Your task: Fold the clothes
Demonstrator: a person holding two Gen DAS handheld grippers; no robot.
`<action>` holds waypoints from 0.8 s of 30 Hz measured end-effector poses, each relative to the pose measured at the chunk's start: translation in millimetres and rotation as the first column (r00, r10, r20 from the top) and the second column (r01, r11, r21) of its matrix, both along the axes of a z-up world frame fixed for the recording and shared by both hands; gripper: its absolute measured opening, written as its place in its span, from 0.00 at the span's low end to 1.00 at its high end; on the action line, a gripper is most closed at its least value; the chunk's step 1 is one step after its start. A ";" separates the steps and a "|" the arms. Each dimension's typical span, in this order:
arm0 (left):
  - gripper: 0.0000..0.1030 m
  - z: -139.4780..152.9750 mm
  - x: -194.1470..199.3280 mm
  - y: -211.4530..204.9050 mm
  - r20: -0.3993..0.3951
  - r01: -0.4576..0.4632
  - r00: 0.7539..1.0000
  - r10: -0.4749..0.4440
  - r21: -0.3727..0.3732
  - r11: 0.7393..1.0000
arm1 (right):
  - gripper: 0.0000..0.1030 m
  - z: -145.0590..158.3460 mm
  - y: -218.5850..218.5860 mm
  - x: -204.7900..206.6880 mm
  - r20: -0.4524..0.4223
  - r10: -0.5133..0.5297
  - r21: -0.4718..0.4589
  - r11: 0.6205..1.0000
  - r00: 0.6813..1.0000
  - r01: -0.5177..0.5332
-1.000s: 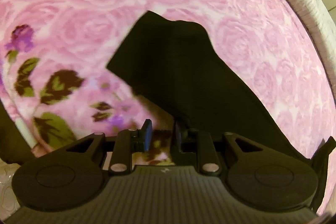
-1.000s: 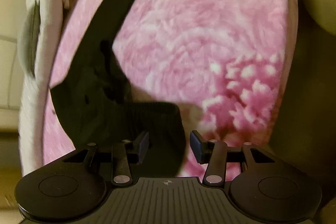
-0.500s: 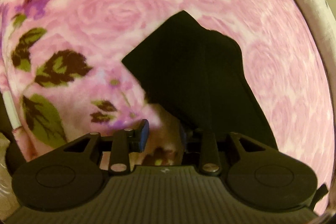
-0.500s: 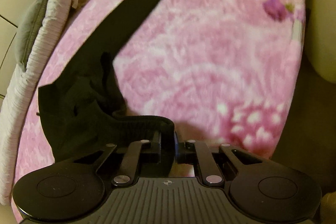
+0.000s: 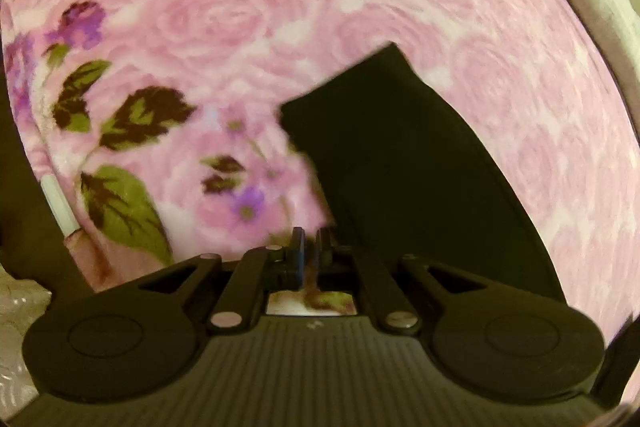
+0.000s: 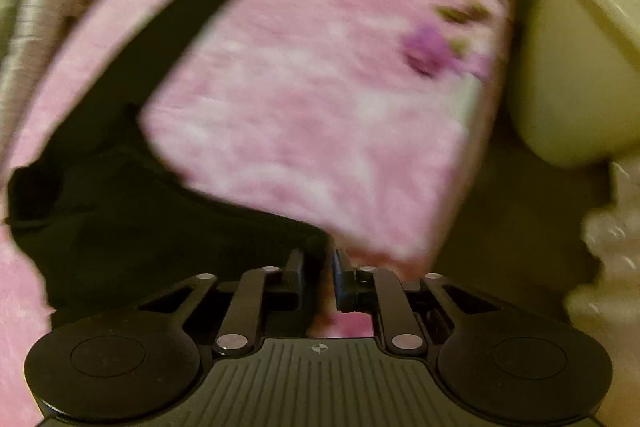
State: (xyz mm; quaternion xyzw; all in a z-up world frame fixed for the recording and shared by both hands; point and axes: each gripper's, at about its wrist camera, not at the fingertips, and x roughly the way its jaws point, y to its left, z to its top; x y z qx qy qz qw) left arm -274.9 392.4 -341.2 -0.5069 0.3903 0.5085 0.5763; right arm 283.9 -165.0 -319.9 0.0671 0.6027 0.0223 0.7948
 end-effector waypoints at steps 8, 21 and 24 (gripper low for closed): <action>0.09 31.6 165.7 -31.2 0.046 0.438 0.897 -0.440 0.048 0.898 | 0.26 22.4 10.2 41.7 0.075 0.083 -0.006 0.997 0.994 -0.083; 0.22 45.1 519.2 -72.3 0.233 0.837 0.487 -0.842 0.150 0.526 | 0.30 -0.9 5.6 182.0 0.006 0.147 0.078 0.986 0.989 -0.147; 0.24 47.3 594.9 -82.1 0.209 0.907 0.338 -0.918 0.190 0.377 | 0.31 -6.3 8.3 212.3 0.014 0.160 0.061 0.985 0.987 -0.160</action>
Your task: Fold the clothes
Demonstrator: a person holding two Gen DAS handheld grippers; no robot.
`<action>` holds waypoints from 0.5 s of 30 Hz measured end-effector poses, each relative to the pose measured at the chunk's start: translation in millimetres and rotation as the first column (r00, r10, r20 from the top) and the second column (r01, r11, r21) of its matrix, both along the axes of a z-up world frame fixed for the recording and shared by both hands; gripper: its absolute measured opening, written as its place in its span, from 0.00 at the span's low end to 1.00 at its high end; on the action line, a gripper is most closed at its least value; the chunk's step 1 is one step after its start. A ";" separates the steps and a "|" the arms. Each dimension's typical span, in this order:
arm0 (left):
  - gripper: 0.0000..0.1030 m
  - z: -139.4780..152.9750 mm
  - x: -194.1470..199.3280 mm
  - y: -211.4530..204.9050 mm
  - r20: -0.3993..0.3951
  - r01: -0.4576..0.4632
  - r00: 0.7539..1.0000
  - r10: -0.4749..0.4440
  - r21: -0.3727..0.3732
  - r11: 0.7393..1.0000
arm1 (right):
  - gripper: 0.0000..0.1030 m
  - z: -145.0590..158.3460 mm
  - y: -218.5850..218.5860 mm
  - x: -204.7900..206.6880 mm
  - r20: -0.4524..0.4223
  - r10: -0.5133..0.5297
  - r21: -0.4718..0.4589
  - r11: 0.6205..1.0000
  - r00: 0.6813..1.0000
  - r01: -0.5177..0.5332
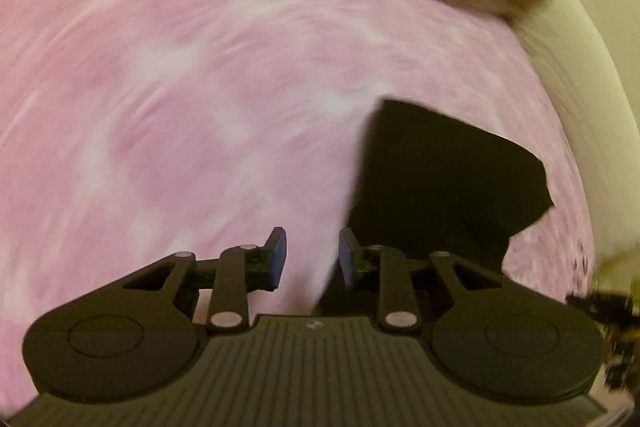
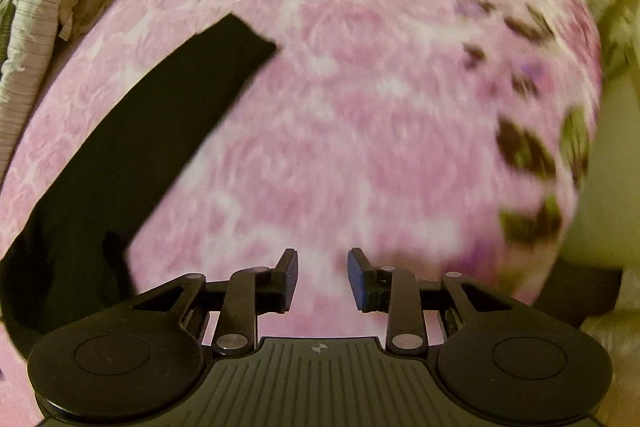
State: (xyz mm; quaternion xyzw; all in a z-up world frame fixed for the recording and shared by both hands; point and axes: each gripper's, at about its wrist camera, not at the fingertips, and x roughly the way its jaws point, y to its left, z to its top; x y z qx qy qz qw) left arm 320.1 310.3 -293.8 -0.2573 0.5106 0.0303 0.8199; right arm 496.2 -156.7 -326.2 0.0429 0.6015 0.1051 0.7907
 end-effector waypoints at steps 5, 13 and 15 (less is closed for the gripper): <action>0.29 -9.1 111.1 -18.8 -0.012 0.275 0.961 -0.275 0.089 0.957 | 0.32 -13.4 -1.0 37.0 -0.016 -0.032 0.010 0.999 0.999 0.032; 0.36 -50.2 236.1 -64.7 -0.062 0.618 0.786 -0.615 0.105 0.779 | 0.33 -33.2 -19.0 36.0 -0.072 -0.107 -0.011 0.994 0.992 0.106; 0.37 -66.9 252.9 -83.7 -0.085 0.689 0.724 -0.684 0.079 0.720 | 0.33 -35.3 -25.4 32.1 -0.081 -0.135 -0.025 0.991 0.988 0.133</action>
